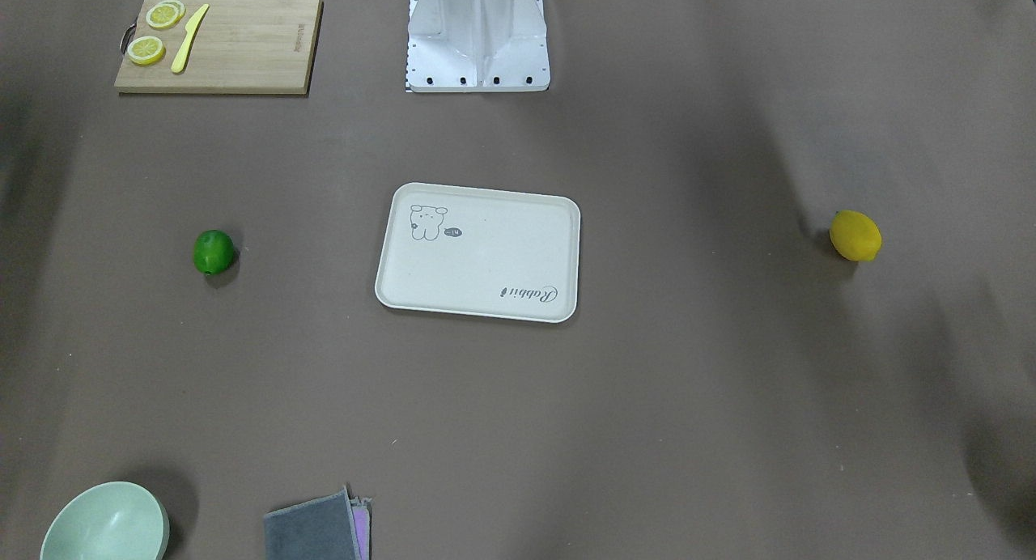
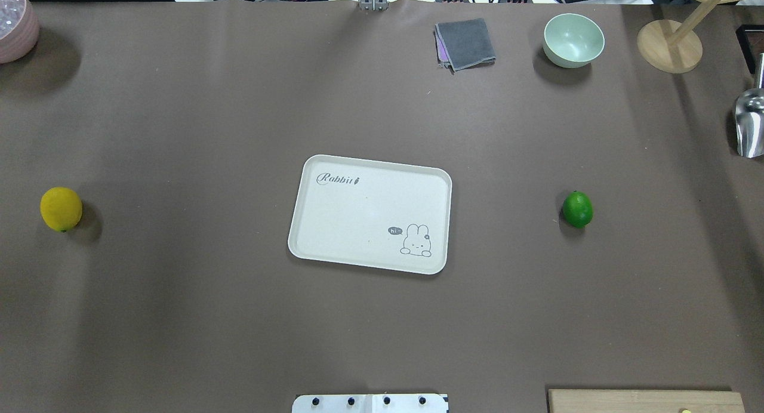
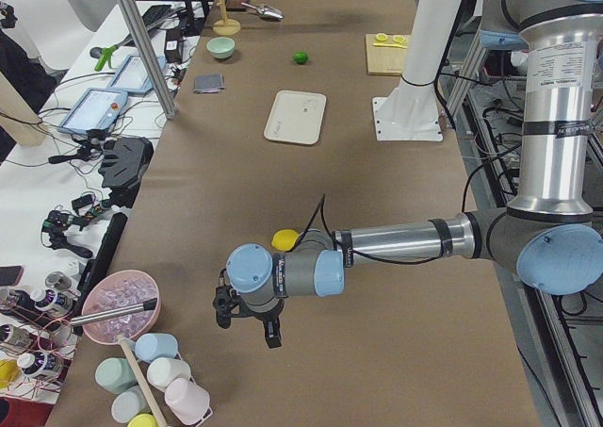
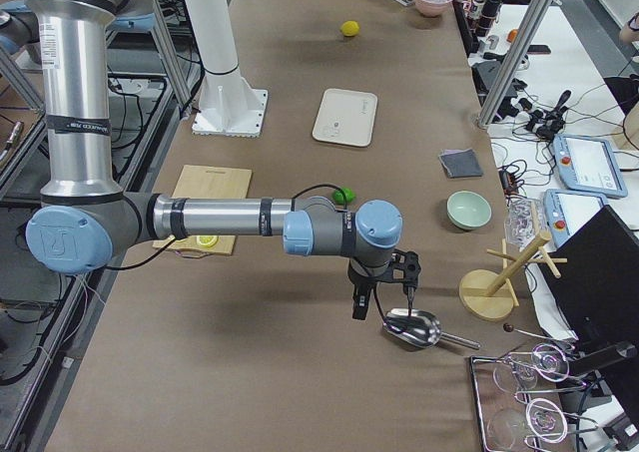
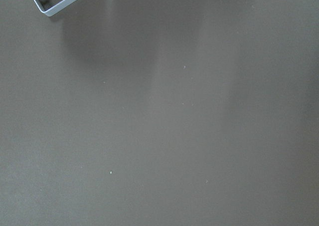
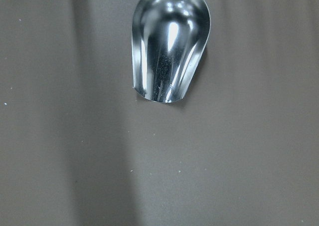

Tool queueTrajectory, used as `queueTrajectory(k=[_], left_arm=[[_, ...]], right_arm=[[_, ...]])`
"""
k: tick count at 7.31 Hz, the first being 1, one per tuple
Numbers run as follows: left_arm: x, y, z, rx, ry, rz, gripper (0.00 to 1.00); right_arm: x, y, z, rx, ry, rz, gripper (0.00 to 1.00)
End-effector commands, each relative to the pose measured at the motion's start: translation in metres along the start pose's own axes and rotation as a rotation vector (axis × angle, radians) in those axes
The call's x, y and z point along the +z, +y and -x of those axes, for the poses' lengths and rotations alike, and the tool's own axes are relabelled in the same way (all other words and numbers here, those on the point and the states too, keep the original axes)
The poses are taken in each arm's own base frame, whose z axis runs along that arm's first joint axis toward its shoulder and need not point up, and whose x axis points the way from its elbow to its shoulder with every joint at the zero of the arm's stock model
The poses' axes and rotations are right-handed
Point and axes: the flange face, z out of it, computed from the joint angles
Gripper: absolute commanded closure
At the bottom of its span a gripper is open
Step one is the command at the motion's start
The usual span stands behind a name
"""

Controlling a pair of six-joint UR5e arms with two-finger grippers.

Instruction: Place all lemons on tray

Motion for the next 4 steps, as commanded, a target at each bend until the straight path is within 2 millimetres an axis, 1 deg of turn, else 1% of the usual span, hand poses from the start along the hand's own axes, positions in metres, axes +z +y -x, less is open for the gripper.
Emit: queueTrajectory(k=[1, 2, 3, 4], left_arm=[[-0.005, 0.0, -0.007, 0.014, 0.003, -0.01, 0.02], [-0.004, 0.0, -0.006, 0.01, 0.003, -0.006, 0.02], [-0.005, 0.001, -0.004, -0.01, 0.0, 0.008, 0.02], [-0.012, 0.0, -0.007, -0.029, -0.001, 0.015, 0.02]], right_arm=[[0.005, 0.002, -0.003, 0.003, 0.003, 0.009, 0.0], [0.005, 0.002, -0.003, 0.001, 0.001, 0.008, 0.0], [-0.004, 0.002, 0.01, -0.021, -0.014, -0.008, 0.0], [-0.006, 0.003, 0.032, -0.055, -0.023, -0.008, 0.0]])
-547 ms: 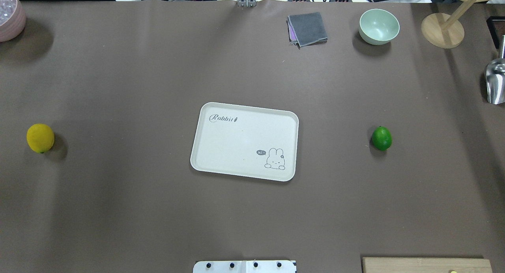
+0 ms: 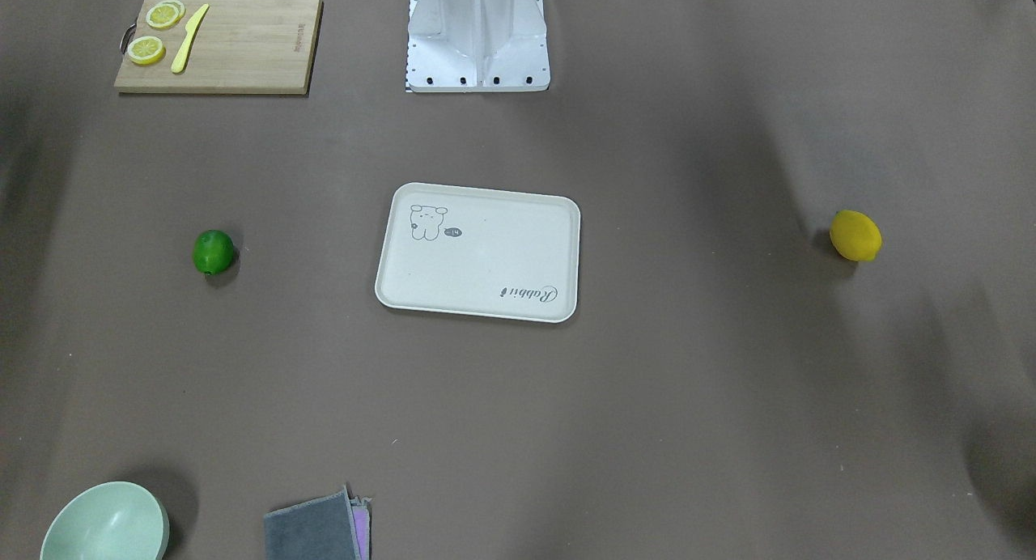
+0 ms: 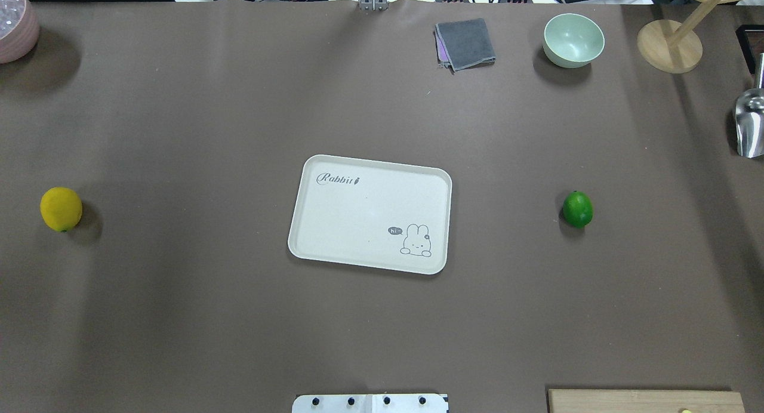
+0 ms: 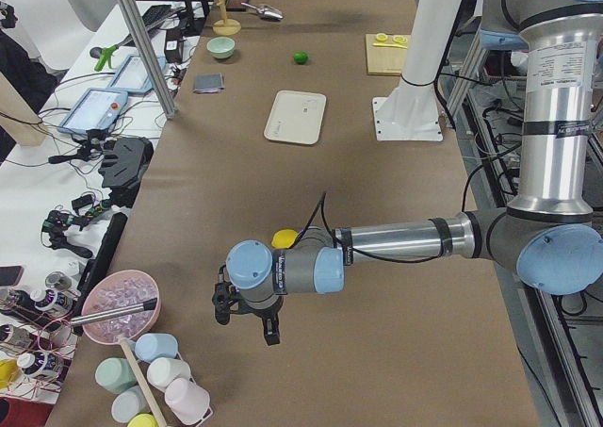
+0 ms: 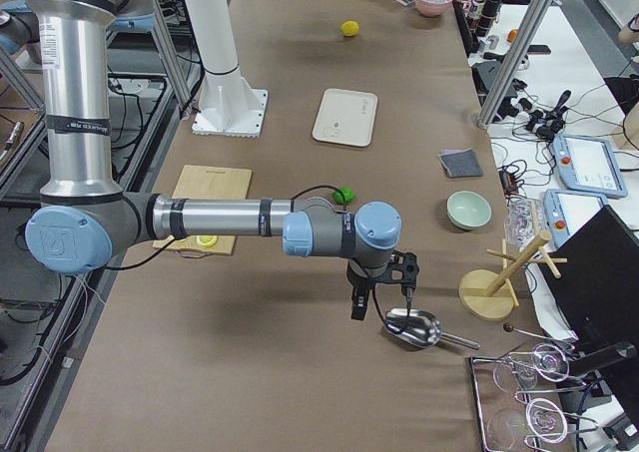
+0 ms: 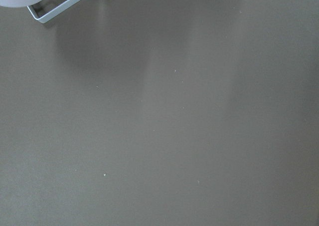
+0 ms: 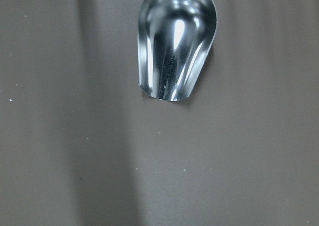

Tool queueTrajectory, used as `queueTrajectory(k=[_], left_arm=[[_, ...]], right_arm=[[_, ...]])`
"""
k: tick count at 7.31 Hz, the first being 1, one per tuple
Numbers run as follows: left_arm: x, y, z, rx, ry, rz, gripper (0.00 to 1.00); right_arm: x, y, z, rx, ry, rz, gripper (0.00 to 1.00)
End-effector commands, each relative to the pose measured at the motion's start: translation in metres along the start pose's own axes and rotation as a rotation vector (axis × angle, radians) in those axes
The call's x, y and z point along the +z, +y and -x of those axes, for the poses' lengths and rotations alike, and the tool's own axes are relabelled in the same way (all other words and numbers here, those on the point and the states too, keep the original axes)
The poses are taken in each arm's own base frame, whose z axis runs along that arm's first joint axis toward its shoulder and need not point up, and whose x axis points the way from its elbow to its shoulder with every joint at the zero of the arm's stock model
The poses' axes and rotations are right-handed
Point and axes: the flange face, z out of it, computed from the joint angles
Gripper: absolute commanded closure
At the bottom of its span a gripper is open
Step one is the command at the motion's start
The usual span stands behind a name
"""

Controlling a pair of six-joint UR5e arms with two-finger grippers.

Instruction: Place all lemons on tray

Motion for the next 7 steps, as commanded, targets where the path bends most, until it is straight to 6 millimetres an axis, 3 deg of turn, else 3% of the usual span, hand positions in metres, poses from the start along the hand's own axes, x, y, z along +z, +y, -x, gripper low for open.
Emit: queueTrajectory(k=[1, 2, 3, 4, 5, 6, 7], left_arm=[[-0.014, -0.001, -0.01, -0.022, -0.005, 0.012, 0.02], [-0.022, -0.008, -0.021, -0.015, -0.009, 0.009, 0.02], [-0.028, -0.019, -0.035, -0.011, -0.011, 0.016, 0.02], [-0.036, -0.031, -0.048, -0.01, -0.023, 0.011, 0.02], [-0.037, -0.043, -0.074, 0.009, -0.049, 0.01, 0.02], [-0.041, -0.05, -0.091, -0.009, -0.046, 0.008, 0.02], [-0.029, -0.05, -0.109, 0.017, -0.047, 0.027, 0.02]], right_arm=[[0.0, 0.002, 0.036, -0.051, -0.053, 0.011, 0.0], [0.004, 0.001, 0.045, -0.049, -0.061, 0.02, 0.0], [0.005, 0.0, 0.068, -0.03, -0.062, 0.024, 0.0], [0.007, 0.004, 0.098, -0.006, -0.062, 0.031, 0.0], [0.014, 0.007, 0.122, 0.0, -0.061, 0.048, 0.0], [0.015, -0.003, 0.159, 0.011, -0.064, 0.049, 0.0], [0.021, -0.006, 0.178, 0.009, -0.064, 0.061, 0.0]])
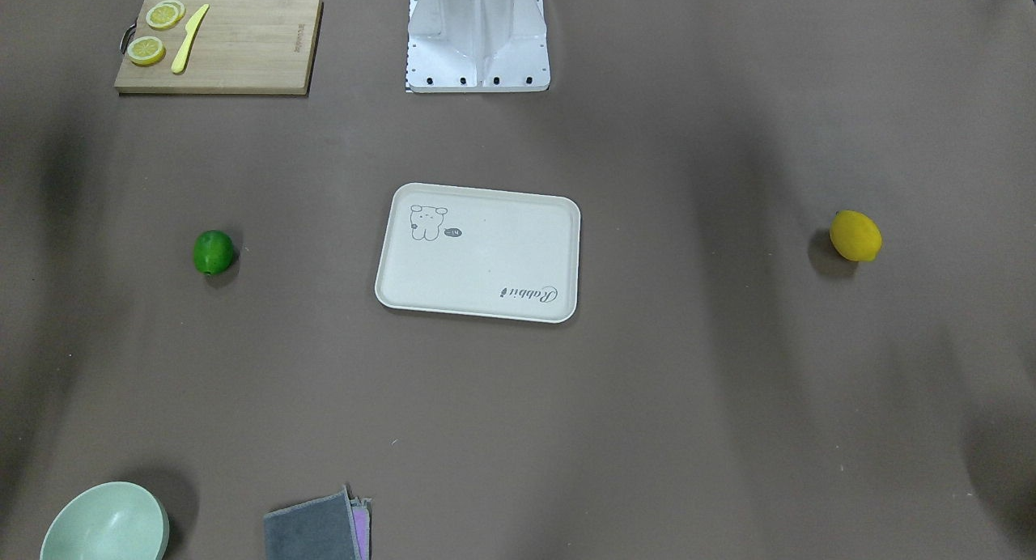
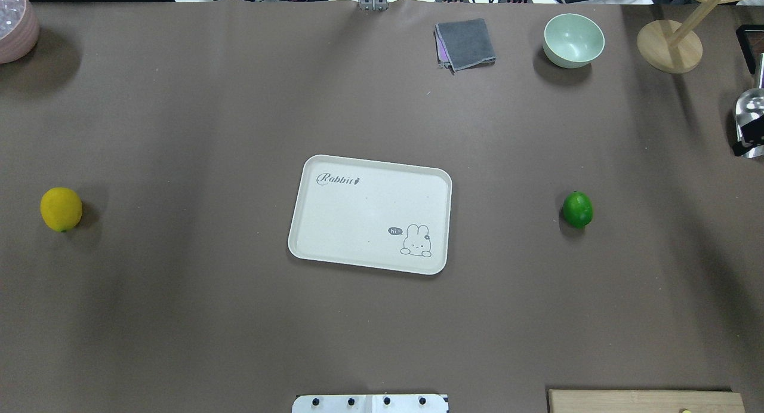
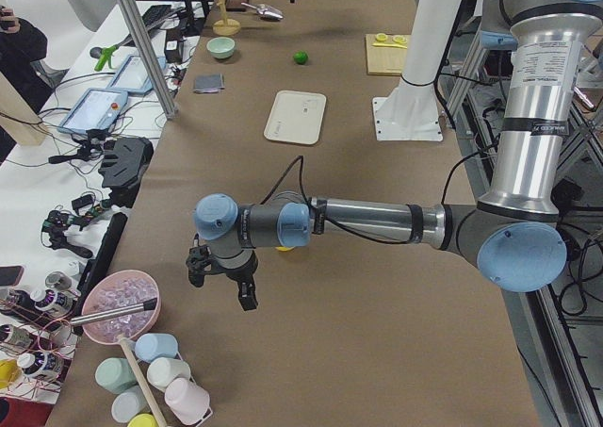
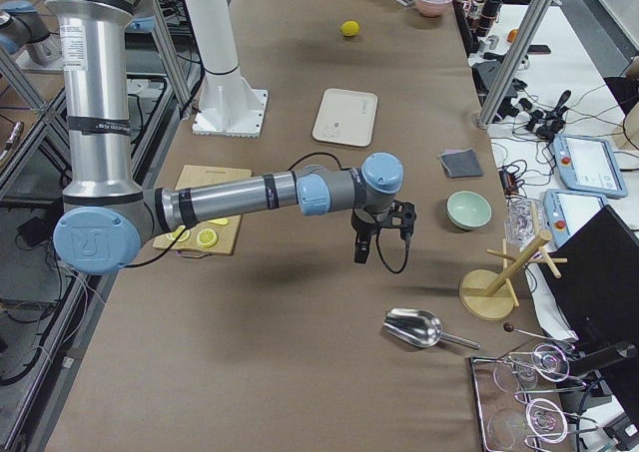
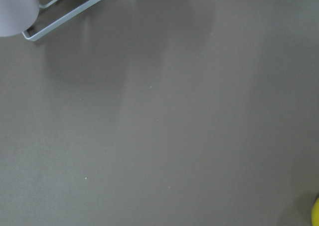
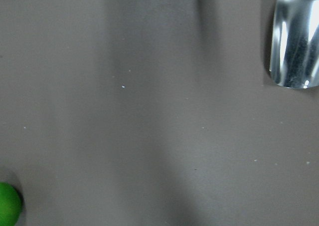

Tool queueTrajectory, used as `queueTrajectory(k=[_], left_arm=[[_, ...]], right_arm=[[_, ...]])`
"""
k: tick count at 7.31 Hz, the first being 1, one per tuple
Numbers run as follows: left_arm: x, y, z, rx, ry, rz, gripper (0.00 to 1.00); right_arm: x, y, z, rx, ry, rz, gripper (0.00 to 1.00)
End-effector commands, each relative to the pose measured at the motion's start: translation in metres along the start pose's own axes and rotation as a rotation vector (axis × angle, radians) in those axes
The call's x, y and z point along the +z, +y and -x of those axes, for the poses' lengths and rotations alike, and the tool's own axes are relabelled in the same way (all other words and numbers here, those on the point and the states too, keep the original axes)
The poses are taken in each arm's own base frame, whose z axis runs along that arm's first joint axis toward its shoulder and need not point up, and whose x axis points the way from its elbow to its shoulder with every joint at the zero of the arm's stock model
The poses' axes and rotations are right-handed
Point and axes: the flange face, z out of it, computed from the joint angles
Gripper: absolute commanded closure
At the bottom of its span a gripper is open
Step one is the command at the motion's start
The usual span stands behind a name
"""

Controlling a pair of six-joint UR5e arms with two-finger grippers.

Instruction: Place all lemons on tray

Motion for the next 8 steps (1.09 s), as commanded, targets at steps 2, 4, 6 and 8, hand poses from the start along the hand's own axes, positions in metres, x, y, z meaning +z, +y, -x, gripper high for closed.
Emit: queueTrajectory(k=[2, 4, 6, 8], left_arm=[[0.017, -0.003, -0.04, 0.042, -0.005, 0.028, 0.02], [0.002, 0.007, -0.098, 0.008, 0.014, -0.015, 0.02], [0.004, 0.025, -0.155, 0.03, 0.04, -0.039, 0.02], [0.02, 0.034, -0.166, 0.013, 0.061, -0.052, 0.02]], right_arm=[[0.035, -0.006, 0.087, -0.083, -0.005, 0.059, 0.0], [0.067, 0.01, 0.154, -0.085, 0.001, 0.108, 0.0], [0.093, 0.02, 0.183, -0.13, 0.03, 0.114, 0.0], [0.114, 0.03, 0.208, -0.145, 0.049, 0.133, 0.01]])
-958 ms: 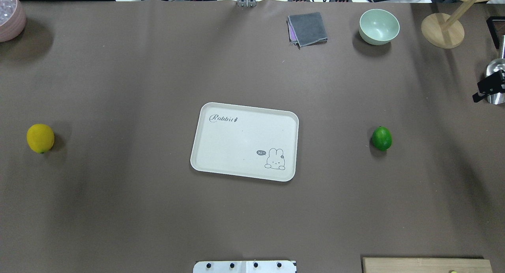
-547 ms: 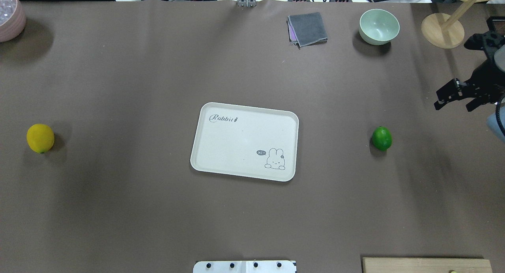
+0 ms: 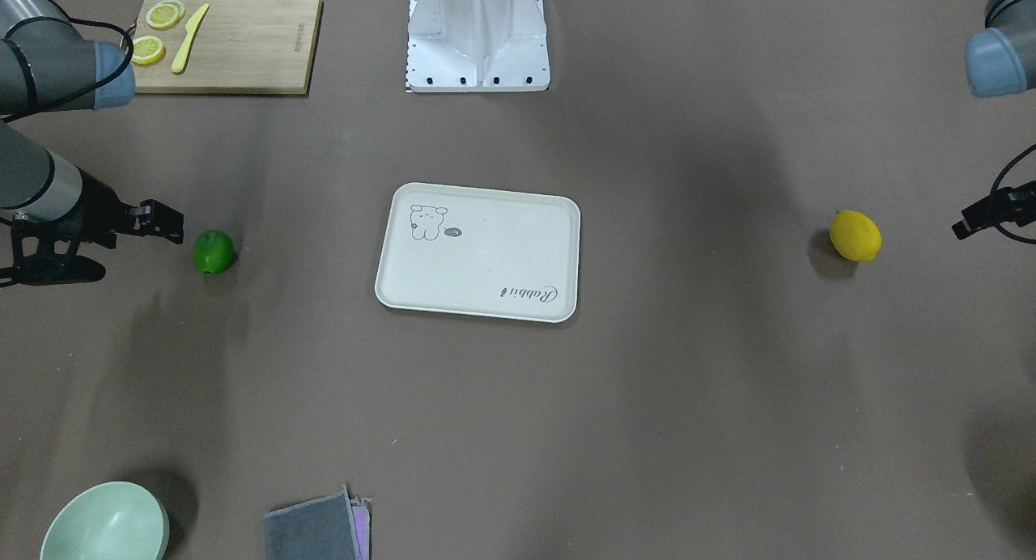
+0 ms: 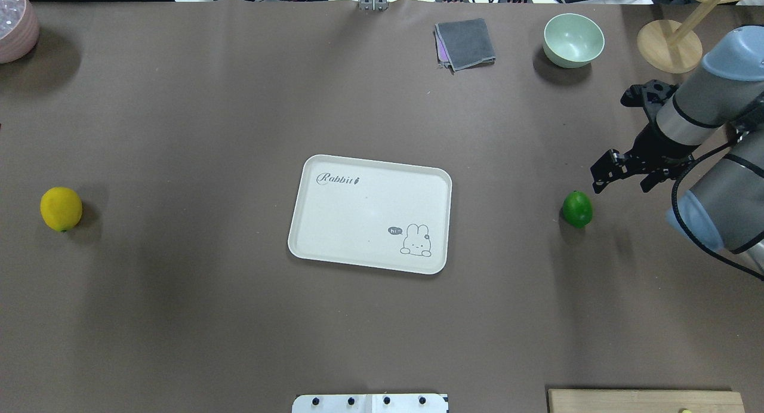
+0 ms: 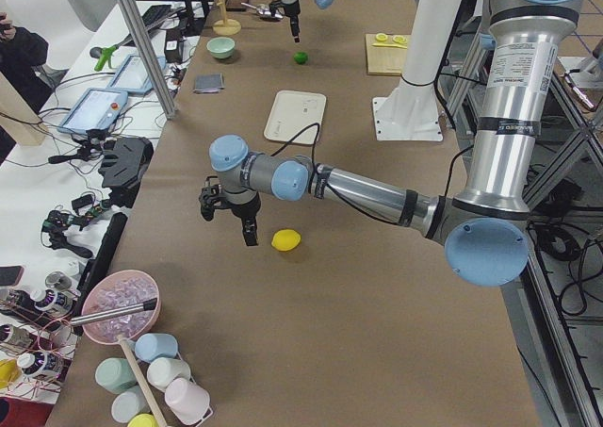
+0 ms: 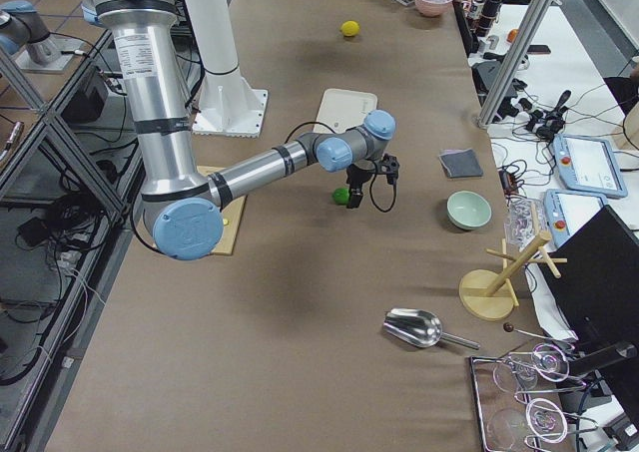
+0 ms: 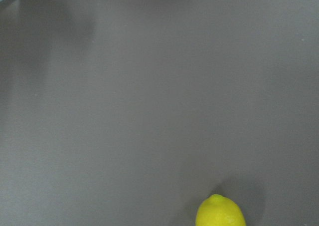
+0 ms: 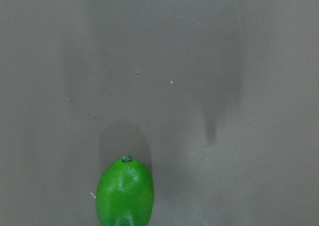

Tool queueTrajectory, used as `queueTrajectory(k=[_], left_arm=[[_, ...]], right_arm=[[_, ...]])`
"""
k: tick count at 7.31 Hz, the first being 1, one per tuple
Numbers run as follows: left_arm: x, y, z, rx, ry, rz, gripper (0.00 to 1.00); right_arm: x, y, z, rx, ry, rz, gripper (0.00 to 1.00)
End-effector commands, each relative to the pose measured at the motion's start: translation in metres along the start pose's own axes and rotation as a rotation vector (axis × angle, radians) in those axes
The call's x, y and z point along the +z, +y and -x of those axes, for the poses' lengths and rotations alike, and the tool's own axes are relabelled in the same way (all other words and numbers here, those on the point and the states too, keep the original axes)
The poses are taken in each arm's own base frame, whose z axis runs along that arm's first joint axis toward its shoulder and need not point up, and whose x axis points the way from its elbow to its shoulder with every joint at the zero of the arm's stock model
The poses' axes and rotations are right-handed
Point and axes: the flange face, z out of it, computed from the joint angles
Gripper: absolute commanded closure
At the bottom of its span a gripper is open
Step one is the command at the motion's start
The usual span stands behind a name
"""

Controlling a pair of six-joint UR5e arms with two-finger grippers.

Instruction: Place all lemons on tray

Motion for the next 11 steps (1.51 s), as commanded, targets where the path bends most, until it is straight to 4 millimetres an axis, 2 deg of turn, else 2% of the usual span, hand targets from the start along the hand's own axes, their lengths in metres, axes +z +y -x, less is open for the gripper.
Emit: queueTrajectory(k=[1, 2, 3, 4, 6, 7, 8, 9, 11], left_arm=[[0.033, 0.018, -0.022, -0.041, 0.019, 0.0, 0.02], [0.058, 0.026, -0.026, -0.043, 0.035, -0.004, 0.02], [0.077, 0.024, -0.023, -0.059, 0.062, -0.02, 0.02], [0.098, 0.034, -0.022, -0.062, 0.082, -0.018, 0.02], [0.117, 0.04, -0.031, -0.085, 0.073, -0.032, 0.02], [0.128, 0.043, -0.041, -0.089, 0.06, -0.03, 0.02], [0.134, 0.048, -0.041, -0.086, 0.049, -0.028, 0.02], [0.137, 0.052, -0.046, -0.084, 0.056, -0.025, 0.02], [0.149, 0.067, -0.04, -0.076, 0.054, -0.009, 0.03]], right_arm=[[0.021, -0.005, 0.024, 0.03, 0.015, 0.022, 0.01], [0.034, 0.0, 0.032, 0.052, 0.024, 0.041, 0.01], [0.037, -0.001, 0.03, 0.06, 0.028, 0.045, 0.01], [0.04, -0.001, 0.029, 0.064, 0.031, 0.052, 0.02], [0.039, -0.006, 0.036, 0.057, 0.027, 0.048, 0.02], [0.044, -0.007, 0.041, 0.051, 0.029, 0.055, 0.02], [0.054, -0.011, 0.042, 0.039, 0.026, 0.055, 0.03], [0.066, -0.014, 0.04, 0.027, 0.02, 0.054, 0.06], [0.069, -0.013, 0.043, 0.022, 0.018, 0.058, 0.22]])
